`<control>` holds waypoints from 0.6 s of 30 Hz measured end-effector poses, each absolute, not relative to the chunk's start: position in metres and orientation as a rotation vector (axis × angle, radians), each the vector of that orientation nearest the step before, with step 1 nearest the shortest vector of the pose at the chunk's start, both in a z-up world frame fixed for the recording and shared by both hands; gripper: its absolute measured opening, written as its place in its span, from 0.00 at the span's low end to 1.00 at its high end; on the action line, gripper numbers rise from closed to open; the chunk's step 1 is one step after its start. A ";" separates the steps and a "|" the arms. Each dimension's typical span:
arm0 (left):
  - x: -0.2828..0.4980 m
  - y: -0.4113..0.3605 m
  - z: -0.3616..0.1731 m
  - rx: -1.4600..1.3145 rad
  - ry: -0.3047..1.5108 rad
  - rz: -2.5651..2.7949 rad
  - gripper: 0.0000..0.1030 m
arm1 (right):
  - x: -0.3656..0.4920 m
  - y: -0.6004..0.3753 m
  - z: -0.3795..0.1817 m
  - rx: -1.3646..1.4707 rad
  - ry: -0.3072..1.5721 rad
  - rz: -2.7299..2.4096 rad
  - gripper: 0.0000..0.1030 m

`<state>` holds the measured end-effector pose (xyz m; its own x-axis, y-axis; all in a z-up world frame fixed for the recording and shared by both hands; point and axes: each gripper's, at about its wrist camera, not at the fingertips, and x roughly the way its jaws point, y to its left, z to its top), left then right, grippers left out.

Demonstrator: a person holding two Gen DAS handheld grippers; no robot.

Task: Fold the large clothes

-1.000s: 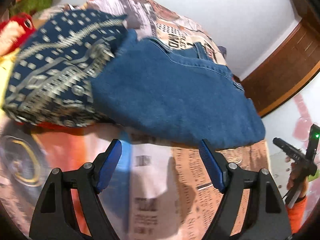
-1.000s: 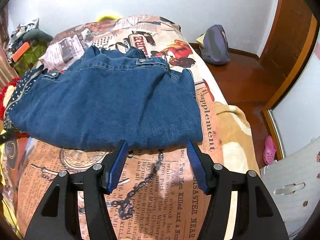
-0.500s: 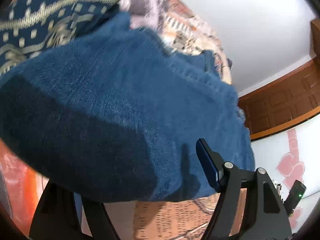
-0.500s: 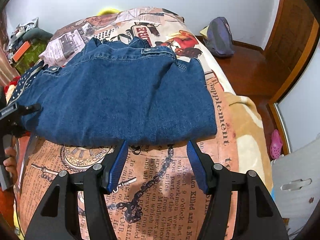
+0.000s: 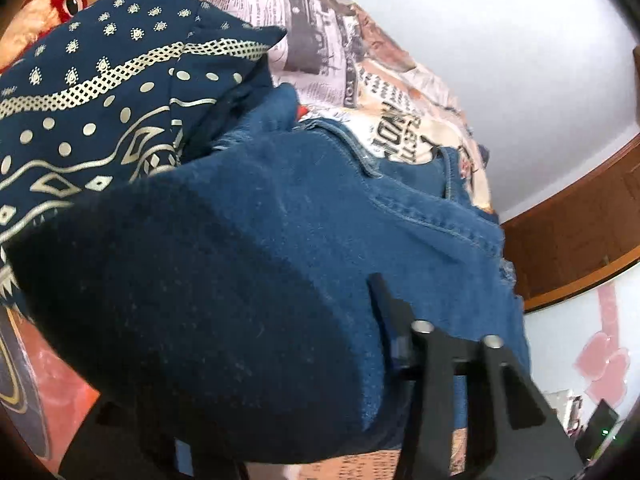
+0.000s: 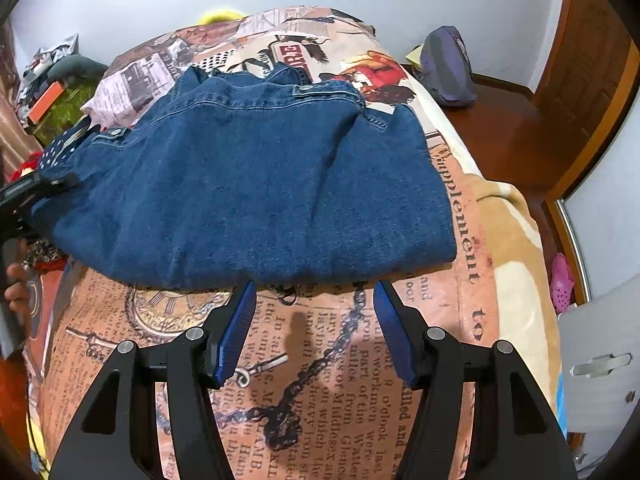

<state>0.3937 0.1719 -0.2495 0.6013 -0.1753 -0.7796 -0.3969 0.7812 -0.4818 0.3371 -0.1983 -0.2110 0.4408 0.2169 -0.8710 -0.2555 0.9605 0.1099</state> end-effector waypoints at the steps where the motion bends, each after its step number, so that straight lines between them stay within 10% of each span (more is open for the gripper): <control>1: 0.393 0.168 -0.246 -0.673 0.927 0.135 0.33 | 0.336 -0.197 -0.210 -0.048 1.074 0.294 0.55; 18: 0.319 0.150 -0.070 -0.455 0.541 -0.034 0.13 | 0.340 -0.078 -0.158 -0.121 1.018 0.563 0.55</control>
<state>0.3192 0.1500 -0.0701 0.8589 -0.1494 -0.4899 -0.0868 0.9003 -0.4266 0.3399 -0.0776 -0.1582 0.3973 0.3883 -0.8315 -0.4978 0.8524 0.1602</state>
